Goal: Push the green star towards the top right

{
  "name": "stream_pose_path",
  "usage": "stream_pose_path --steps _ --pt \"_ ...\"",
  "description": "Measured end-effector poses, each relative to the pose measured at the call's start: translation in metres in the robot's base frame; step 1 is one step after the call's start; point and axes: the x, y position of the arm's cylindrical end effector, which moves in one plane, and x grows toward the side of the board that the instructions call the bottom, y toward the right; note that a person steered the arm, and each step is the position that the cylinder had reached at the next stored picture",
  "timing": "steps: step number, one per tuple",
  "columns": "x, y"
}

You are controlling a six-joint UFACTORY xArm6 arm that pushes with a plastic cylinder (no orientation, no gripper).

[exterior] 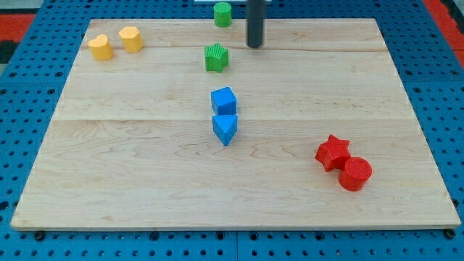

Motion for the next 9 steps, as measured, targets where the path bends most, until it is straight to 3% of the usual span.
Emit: stream_pose_path --steps 1,2,6,7,9 --pt "0.078 -0.045" --pt "0.047 -0.090" --pt "-0.026 -0.112" --pt "-0.026 -0.186" --pt "-0.068 -0.095"
